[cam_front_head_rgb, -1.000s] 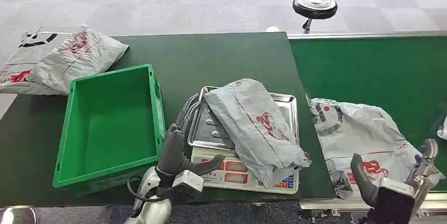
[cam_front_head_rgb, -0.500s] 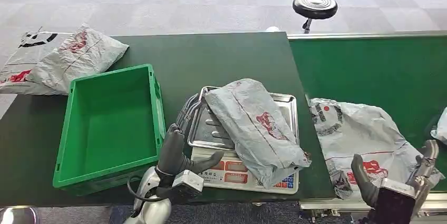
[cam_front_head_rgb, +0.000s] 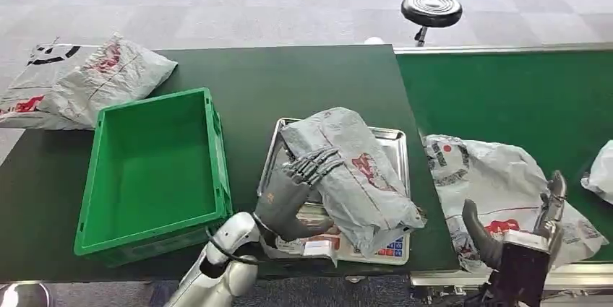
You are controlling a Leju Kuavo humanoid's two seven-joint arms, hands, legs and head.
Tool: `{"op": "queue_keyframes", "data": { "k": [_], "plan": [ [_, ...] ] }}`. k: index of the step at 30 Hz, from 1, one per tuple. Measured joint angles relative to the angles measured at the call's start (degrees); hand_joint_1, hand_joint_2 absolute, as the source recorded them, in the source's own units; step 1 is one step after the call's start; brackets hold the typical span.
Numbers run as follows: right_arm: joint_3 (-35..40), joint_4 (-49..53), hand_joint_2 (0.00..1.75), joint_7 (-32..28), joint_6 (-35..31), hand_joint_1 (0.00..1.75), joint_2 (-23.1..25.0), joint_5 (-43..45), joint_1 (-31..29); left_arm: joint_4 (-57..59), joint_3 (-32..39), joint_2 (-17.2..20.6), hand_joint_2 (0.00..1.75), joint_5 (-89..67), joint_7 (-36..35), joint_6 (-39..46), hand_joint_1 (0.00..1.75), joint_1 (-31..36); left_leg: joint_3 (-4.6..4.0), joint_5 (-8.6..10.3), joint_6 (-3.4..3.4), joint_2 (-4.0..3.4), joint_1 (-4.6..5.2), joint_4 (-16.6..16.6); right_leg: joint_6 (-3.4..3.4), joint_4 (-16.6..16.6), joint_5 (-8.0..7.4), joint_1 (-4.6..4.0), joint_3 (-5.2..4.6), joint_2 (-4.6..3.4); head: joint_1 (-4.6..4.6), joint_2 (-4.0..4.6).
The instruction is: Moved the parcel from conveyor to table for the left to box.
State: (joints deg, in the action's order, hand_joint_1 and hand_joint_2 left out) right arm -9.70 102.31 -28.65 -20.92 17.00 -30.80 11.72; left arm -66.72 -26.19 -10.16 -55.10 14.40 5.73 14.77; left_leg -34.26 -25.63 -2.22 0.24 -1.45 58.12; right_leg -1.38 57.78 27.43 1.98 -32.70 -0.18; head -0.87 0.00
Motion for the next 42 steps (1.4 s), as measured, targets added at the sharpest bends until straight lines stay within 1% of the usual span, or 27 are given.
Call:
{"op": "queue_keyframes", "data": {
  "k": [3, 7, 13, 24, 25, 26, 27, 34, 42],
  "plan": [
    [0.6, -0.7, 1.75, 0.2, -0.7, 0.00, 0.0, 0.0, -0.1, 3.7, -1.2, 0.1, 1.75, 0.0, -0.2, 0.0, 0.00, 2.2, -0.01, 0.04, -0.01, 0.03, 0.01, 0.0, 0.01, 0.0, -0.02, 0.01, -0.02, -0.02, 0.02, 0.00],
    [1.3, -1.0, 1.75, 0.9, -0.8, 0.00, 0.0, 0.1, -0.2, 6.0, -2.5, 0.3, 1.75, -0.2, -0.4, 0.0, 0.00, 3.5, -0.04, 0.03, -0.01, 0.05, 0.01, 0.0, 0.01, 0.0, -0.01, 0.00, -0.04, -0.01, 0.00, 0.00],
    [2.0, -1.1, 1.75, 1.0, -1.0, 0.00, 0.0, 0.1, -0.3, 8.5, -3.7, 0.6, 1.75, -1.0, -0.6, -0.1, 0.00, 4.4, -0.07, 0.02, -0.02, 0.05, 0.01, 0.0, -0.01, 0.0, 0.02, 0.00, -0.08, -0.02, 0.00, 0.00],
    [2.2, -1.2, 1.75, 0.9, -1.4, 0.00, 0.0, 0.1, -0.2, 10.7, -3.8, 0.6, 1.75, -1.0, -0.5, -0.1, 0.00, 5.2, -0.06, 0.03, -0.01, 0.04, 0.01, 0.0, -0.01, 0.0, 0.01, 0.01, -0.06, -0.01, 0.00, 0.00],
    [2.3, -1.2, 1.75, 0.9, -1.4, 0.00, 0.0, 0.1, -0.2, 11.0, -3.9, 0.6, 1.75, -1.0, -0.5, -0.1, 0.14, 5.3, -0.06, 0.03, -0.01, 0.04, 0.01, 0.0, -0.01, 0.0, 0.01, 0.01, -0.07, -0.01, 0.00, 0.00],
    [2.4, -1.3, 1.75, 0.9, -1.4, 0.00, 0.0, 0.1, -0.2, 11.4, -4.1, 0.6, 1.75, -1.0, -0.5, -0.2, 1.45, 5.4, -0.06, 0.03, -0.01, 0.04, 0.01, 0.0, -0.01, 0.0, 0.01, 0.01, -0.07, -0.01, 0.00, 0.00],
    [2.5, -1.3, 1.75, 0.9, -1.4, 0.00, 0.0, 0.1, -0.2, 11.8, -4.3, 0.6, 1.75, -1.0, -0.5, -0.3, 1.75, 5.6, -0.06, 0.03, -0.01, 0.04, 0.01, 0.0, -0.01, 0.0, 0.01, 0.01, -0.07, -0.02, 0.00, 0.00],
    [3.1, -1.3, 1.75, 1.0, -1.6, 0.00, 0.0, 0.1, 0.0, 15.2, -5.2, 0.6, 1.75, -0.4, 0.5, -1.5, 1.75, 7.1, -0.07, 0.03, -0.01, 0.04, 0.01, 0.0, -0.01, 0.0, 0.01, 0.01, -0.08, -0.02, 0.00, 0.00],
    [3.1, -1.3, 1.75, 1.0, -1.3, 0.00, 0.0, 0.7, 0.1, 15.9, -5.5, 0.6, 1.75, 0.1, 0.6, -2.2, 1.75, 8.7, -0.06, 0.03, -0.01, 0.04, 0.01, 0.0, -0.01, 0.0, 0.01, 0.01, -0.06, -0.02, 0.00, 0.00]
  ]
}}
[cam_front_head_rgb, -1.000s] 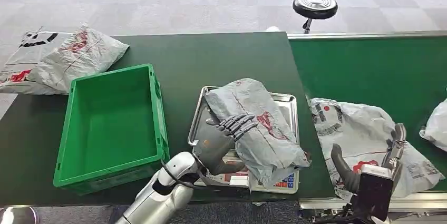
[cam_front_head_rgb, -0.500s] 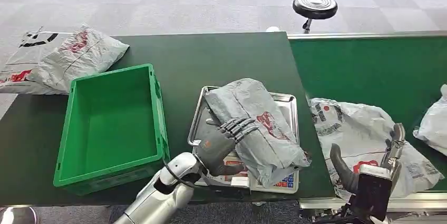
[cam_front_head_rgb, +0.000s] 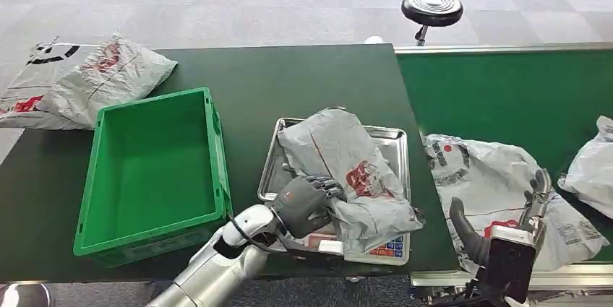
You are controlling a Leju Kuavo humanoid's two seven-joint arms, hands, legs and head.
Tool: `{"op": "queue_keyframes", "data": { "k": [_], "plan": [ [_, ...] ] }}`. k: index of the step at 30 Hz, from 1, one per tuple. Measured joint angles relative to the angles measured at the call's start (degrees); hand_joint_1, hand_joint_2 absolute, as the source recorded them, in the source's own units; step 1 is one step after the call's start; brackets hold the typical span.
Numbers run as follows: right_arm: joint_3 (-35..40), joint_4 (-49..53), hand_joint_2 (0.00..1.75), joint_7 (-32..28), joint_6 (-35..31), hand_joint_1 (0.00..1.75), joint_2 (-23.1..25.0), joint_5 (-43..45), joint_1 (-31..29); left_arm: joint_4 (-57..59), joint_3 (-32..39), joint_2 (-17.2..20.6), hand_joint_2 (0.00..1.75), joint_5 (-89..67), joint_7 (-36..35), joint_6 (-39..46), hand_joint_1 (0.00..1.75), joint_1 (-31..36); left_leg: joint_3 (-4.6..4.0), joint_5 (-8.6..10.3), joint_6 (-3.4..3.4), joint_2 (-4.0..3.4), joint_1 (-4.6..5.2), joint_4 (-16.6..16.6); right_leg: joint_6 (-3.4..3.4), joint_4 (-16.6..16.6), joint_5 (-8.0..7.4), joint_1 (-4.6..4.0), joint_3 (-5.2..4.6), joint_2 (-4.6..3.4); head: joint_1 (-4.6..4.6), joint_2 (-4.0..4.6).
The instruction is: Moved the parcel from conveyor to table for the left to box.
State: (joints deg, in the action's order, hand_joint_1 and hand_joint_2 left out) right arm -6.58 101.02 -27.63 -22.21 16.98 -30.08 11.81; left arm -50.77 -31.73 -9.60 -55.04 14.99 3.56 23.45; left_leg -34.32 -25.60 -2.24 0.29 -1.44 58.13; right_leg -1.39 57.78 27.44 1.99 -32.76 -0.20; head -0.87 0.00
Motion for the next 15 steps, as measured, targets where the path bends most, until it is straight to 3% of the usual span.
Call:
{"op": "queue_keyframes", "data": {
  "k": [15],
  "plan": [
    [0.0, 0.0, 1.75, 0.0, 0.0, 0.00, 0.0, 0.1, 0.0, 0.0, -0.1, 0.0, 1.75, 0.0, 0.0, 0.0, 1.75, 0.5, 0.00, 0.00, 0.00, 0.00, 0.00, 0.0, 0.00, 0.0, 0.00, 0.00, 0.00, 0.00, 0.00, 0.00]
  ]
}}
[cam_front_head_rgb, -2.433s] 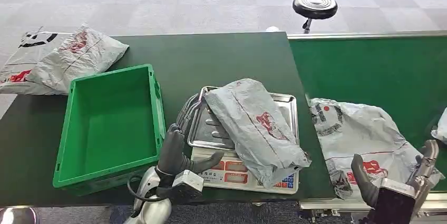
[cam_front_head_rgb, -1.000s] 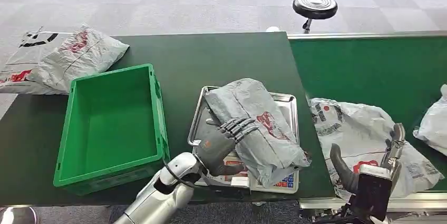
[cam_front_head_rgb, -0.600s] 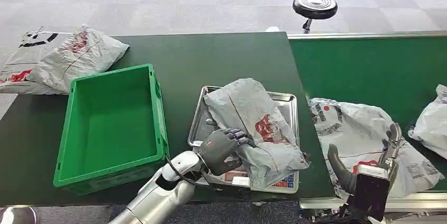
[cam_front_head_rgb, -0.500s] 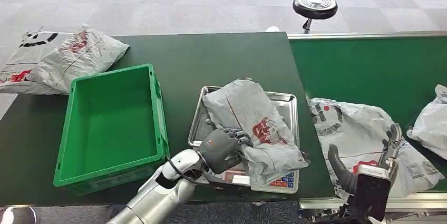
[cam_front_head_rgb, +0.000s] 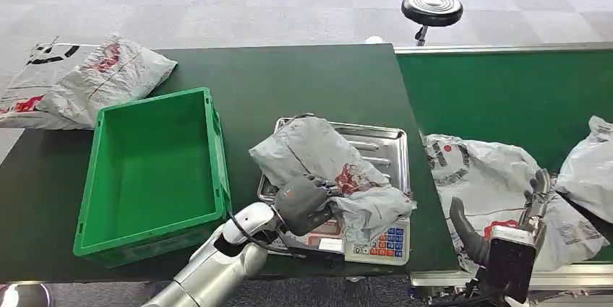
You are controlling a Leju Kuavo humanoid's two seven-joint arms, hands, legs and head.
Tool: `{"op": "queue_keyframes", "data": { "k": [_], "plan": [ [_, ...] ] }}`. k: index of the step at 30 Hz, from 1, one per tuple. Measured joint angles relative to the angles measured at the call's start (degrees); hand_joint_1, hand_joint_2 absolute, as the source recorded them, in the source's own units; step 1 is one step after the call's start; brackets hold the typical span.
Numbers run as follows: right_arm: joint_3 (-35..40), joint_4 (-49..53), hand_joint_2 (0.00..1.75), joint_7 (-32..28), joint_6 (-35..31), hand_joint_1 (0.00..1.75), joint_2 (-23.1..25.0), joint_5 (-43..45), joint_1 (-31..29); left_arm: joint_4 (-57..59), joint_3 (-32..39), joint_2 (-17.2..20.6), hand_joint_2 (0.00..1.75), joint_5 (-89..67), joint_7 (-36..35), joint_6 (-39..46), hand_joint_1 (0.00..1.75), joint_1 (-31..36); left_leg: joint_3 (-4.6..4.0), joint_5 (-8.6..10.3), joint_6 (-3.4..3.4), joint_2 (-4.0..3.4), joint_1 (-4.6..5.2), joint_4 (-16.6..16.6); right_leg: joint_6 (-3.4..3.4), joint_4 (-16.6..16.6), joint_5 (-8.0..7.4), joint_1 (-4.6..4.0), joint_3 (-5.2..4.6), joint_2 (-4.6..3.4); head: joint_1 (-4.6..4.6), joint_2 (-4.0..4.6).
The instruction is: Moved the parcel from conveyor to table for the left to box.
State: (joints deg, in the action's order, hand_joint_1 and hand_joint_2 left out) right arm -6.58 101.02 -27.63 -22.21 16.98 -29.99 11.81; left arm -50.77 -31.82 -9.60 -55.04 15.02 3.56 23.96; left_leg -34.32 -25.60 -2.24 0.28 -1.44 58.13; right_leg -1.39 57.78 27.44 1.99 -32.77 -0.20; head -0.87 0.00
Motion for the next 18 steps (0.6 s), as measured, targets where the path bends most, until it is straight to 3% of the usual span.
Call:
{"op": "queue_keyframes", "data": {
  "k": [11, 18],
  "plan": [
    [0.0, 0.1, 1.75, -1.1, -0.2, 0.00, 0.0, 0.7, 0.7, -0.8, 0.0, 0.0, 1.75, 0.5, 0.0, -0.3, 1.75, 0.0, 0.00, 0.00, 0.00, 0.00, 0.00, 0.0, 0.00, 0.0, 0.00, 0.00, 0.00, 0.00, 0.00, 0.00],
    [-0.5, 1.2, 1.75, -1.4, 0.8, 0.00, 0.4, -0.6, 2.4, -13.2, 0.6, 2.1, 1.75, -9.4, -5.3, 11.8, 1.75, -1.4, -0.03, 0.00, 0.00, 0.01, 0.00, 0.0, 0.00, 0.0, 0.00, -0.01, 0.01, 0.04, 0.00, 0.00]
  ]
}}
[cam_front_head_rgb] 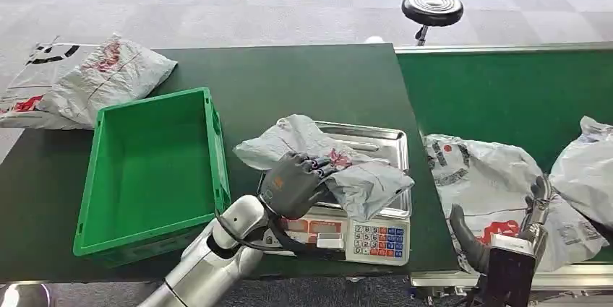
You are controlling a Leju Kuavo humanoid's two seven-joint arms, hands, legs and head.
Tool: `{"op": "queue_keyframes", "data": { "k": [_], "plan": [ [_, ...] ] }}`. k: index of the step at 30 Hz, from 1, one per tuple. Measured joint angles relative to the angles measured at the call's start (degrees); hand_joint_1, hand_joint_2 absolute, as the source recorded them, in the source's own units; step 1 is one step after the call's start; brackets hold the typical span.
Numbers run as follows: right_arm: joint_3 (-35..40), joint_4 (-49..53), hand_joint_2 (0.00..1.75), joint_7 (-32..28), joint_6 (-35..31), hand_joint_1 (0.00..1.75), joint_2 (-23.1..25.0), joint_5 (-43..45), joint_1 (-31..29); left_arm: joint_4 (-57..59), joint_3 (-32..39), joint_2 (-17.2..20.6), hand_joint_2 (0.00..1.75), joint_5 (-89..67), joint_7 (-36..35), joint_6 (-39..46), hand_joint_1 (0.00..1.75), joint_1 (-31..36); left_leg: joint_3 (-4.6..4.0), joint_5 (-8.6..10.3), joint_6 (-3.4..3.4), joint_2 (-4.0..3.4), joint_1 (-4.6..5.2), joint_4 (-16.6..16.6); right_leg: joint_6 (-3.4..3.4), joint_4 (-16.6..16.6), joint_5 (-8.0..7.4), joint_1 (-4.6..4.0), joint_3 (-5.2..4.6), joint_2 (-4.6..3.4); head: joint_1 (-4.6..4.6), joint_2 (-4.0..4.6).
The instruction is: Moved the parcel from conveyor to table for the left to box.
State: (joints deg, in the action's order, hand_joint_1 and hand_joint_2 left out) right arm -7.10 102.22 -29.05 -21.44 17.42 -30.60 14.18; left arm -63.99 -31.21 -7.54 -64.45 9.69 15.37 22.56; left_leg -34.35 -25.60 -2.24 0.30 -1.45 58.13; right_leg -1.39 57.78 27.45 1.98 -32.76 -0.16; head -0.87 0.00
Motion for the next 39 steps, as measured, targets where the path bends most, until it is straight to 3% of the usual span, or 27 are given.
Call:
{"op": "queue_keyframes", "data": {
  "k": [17, 29, 39],
  "plan": [
    [-0.6, 0.0, 1.75, -0.6, -2.2, 0.00, 0.1, 0.3, 1.1, -11.3, 6.3, 0.9, 1.75, 5.1, 2.4, 2.9, 1.75, -2.6, 0.02, 0.00, 0.00, 0.00, 0.00, 0.0, 0.00, 0.0, 0.00, 0.00, 0.01, -0.01, 0.00, 0.00],
    [-0.6, 0.0, 1.75, -0.2, -1.9, 0.00, 0.1, 0.0, 1.5, -11.3, 11.9, 1.7, 1.75, 4.9, 0.8, 5.8, 1.75, -2.7, 0.02, 0.00, 0.00, 0.00, 0.00, 0.0, 0.00, 0.0, 0.00, 0.01, 0.01, -0.02, 0.00, 0.00],
    [-1.9, 1.7, 1.75, -0.6, -0.9, 0.00, 0.1, -0.2, 3.2, -7.8, 20.7, 3.1, 1.75, 4.6, 1.4, 7.9, 1.75, -2.6, 0.02, 0.00, 0.00, -0.01, 0.00, 0.0, 0.00, 0.0, 0.00, 0.00, -0.01, -0.04, 0.00, 0.00]
  ]
}}
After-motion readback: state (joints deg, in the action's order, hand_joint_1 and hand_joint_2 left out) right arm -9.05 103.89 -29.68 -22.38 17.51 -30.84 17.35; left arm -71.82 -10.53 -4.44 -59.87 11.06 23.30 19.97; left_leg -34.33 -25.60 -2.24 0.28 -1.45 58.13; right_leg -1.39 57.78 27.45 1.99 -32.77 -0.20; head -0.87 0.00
